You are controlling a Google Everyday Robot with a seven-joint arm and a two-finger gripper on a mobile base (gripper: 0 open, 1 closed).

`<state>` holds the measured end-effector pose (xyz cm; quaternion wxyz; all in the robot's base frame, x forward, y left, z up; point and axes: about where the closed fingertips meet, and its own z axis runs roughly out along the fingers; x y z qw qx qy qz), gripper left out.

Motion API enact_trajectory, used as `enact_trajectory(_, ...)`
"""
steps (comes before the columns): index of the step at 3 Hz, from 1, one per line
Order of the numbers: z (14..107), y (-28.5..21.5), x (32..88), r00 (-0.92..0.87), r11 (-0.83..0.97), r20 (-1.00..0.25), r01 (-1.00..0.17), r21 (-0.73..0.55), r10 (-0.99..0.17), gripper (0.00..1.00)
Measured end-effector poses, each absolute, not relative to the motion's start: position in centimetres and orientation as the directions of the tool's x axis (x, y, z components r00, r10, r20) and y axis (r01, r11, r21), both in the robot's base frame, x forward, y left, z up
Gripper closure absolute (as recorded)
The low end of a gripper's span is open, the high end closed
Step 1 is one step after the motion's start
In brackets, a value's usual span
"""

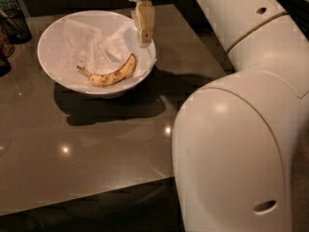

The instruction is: Pick banana from white bowl

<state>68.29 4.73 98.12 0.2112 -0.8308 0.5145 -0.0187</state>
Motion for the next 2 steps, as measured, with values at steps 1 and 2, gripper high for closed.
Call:
enact_trajectory(1, 97.8, 5.6, 68.4, 0.489, -0.394, -0.199, -0.838, -0.378, -0.849, 0.00)
enact_trajectory(2, 96.1, 7.3, 67.8, 0.473, -0.377, -0.263, -0.860, -0.343, -0.841, 0.00)
